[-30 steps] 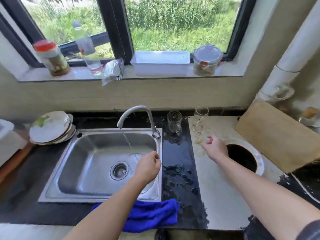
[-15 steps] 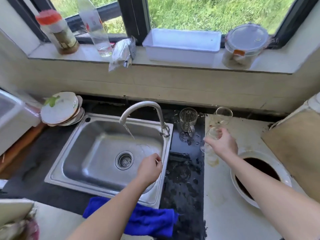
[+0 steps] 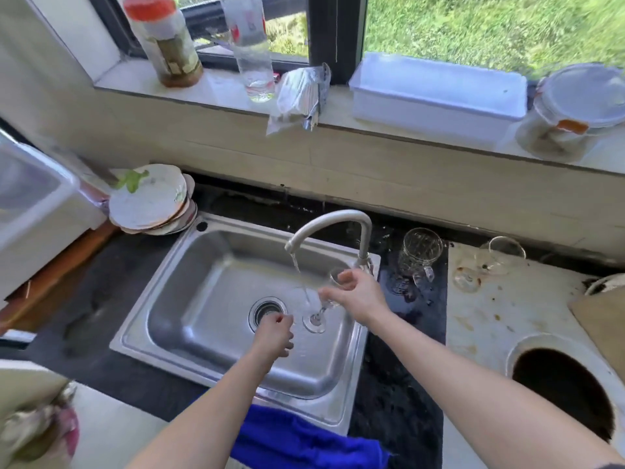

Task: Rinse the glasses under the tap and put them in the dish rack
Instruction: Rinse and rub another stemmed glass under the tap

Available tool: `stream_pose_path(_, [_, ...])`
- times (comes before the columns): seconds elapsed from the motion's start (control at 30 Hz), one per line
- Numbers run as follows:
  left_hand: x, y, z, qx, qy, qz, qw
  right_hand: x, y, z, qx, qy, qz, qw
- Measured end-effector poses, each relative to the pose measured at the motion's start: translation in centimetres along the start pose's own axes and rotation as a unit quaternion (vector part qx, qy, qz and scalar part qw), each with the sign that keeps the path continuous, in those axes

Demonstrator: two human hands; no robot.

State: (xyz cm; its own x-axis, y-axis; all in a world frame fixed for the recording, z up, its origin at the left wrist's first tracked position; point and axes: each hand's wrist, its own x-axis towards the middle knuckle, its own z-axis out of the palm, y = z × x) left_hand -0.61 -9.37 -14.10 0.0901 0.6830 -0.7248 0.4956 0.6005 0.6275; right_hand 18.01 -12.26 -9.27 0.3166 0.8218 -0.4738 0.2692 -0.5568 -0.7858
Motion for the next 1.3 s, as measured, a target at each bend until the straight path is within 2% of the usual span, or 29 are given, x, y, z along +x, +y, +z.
stream_pose_path(0.13, [2.2, -0.9, -2.6, -0.105, -0.046, -0.069, 0.991, 2.4, -1.0, 5.6, 0.049, -0.002, 0.065, 0.997])
stream_pose_path(0.2, [3.0, -1.1, -3.5, -0.184, -0.078, -0.094, 0.975, 3.3, -1.9, 7.2, 0.087, 0.004, 0.104, 0.991])
stream_pose_path(0.3, [4.7, -1.2, -4.3, -0.256, -0.088, -0.098, 0.958, 4.1, -2.9, 9.0, 0.149, -0.005, 0.153, 0.977])
stream_pose_path(0.4, [6.7, -1.4, -5.1, -0.264, -0.078, -0.104, 0.956, 4.2, -3.4, 9.5, 0.15, -0.023, 0.165, 0.975])
stream_pose_path(0.5, [7.6, -1.3, -6.0, -0.224, -0.125, -0.147, 0.955, 4.1, -3.6, 9.4, 0.124, -0.035, 0.123, 0.984])
stream_pose_path(0.63, [7.7, -0.9, -6.1, -0.165, -0.201, -0.183, 0.948, 4.3, -4.0, 8.5, 0.141, -0.074, 0.081, 0.984])
stream_pose_path(0.83, [8.2, 0.3, -4.9, -0.273, -0.153, -0.115, 0.943, 5.0, -4.5, 7.5, 0.116, -0.03, 0.095, 0.988])
stream_pose_path(1.0, [7.6, 0.5, -5.5, -0.225, -0.19, -0.152, 0.944, 5.0, -5.1, 6.6, 0.052, -0.089, 0.036, 0.994])
stream_pose_path(1.17, [8.0, 0.3, -5.5, -0.288, -0.12, -0.088, 0.946, 5.0, -5.7, 6.5, 0.031, -0.045, 0.072, 0.996])
stream_pose_path(1.3, [7.2, 0.3, -6.9, -0.21, -0.161, -0.123, 0.956, 4.8, -5.7, 6.2, 0.043, -0.114, 0.044, 0.992])
